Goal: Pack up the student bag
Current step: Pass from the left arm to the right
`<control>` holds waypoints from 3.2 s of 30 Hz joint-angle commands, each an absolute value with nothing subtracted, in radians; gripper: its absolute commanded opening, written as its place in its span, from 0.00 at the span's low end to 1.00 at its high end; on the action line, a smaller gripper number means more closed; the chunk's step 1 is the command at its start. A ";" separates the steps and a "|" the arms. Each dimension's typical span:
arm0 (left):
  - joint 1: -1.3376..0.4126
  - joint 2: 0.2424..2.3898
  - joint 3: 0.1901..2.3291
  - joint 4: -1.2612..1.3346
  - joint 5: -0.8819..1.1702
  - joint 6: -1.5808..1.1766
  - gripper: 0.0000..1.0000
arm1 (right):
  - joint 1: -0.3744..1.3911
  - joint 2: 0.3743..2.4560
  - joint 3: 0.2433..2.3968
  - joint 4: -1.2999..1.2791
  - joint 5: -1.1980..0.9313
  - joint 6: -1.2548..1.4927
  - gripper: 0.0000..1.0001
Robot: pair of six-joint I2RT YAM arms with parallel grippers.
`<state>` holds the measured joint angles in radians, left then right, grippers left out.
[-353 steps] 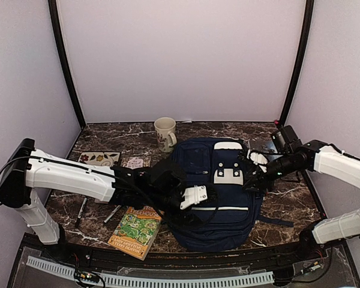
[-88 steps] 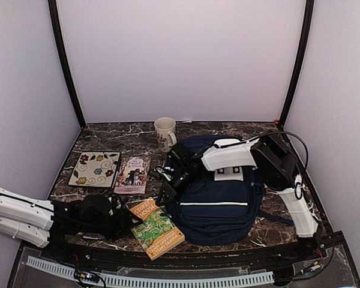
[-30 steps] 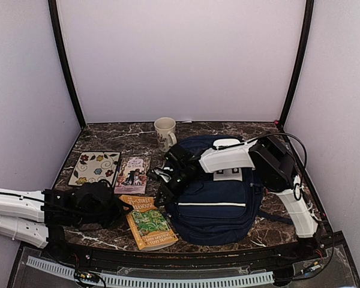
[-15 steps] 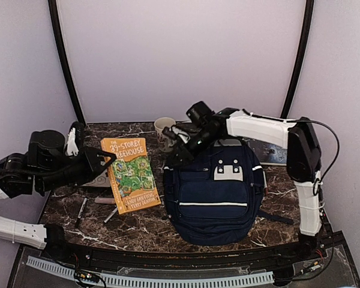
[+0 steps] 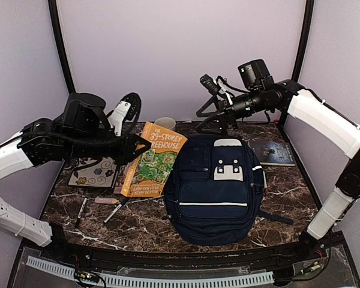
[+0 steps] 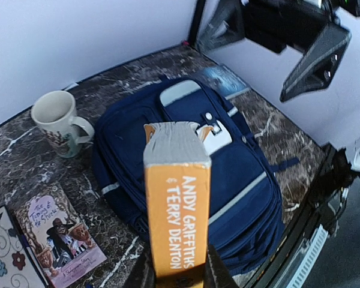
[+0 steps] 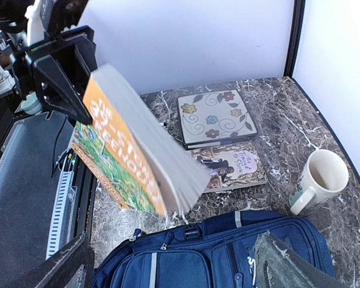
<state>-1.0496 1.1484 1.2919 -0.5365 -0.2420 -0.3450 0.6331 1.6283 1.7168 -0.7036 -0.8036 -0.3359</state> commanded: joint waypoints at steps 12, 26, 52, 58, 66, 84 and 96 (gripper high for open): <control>-0.950 1.248 1.299 -0.228 0.387 -0.050 0.00 | 0.704 1.680 1.612 -0.742 -1.043 -0.507 0.90; -0.896 1.258 1.228 -0.177 0.410 -0.022 0.00 | 0.702 1.603 1.537 -0.840 -1.119 -0.588 0.19; -0.863 1.452 1.196 0.103 0.507 -0.289 0.00 | 0.471 1.505 1.249 -0.338 -1.173 -0.046 0.69; -0.847 1.452 1.179 0.297 0.419 -0.486 0.00 | 0.441 1.445 1.129 -0.153 -1.194 0.124 0.92; -0.838 1.491 1.126 0.537 0.507 -0.668 0.00 | 0.466 1.460 1.077 -0.005 -1.216 0.228 1.00; -0.827 1.570 1.101 0.680 0.534 -0.775 0.00 | 0.492 1.492 0.970 0.355 -1.335 0.592 0.46; -0.828 1.660 1.136 0.418 0.404 -0.690 0.55 | 0.234 1.427 1.031 0.014 -1.252 0.364 0.00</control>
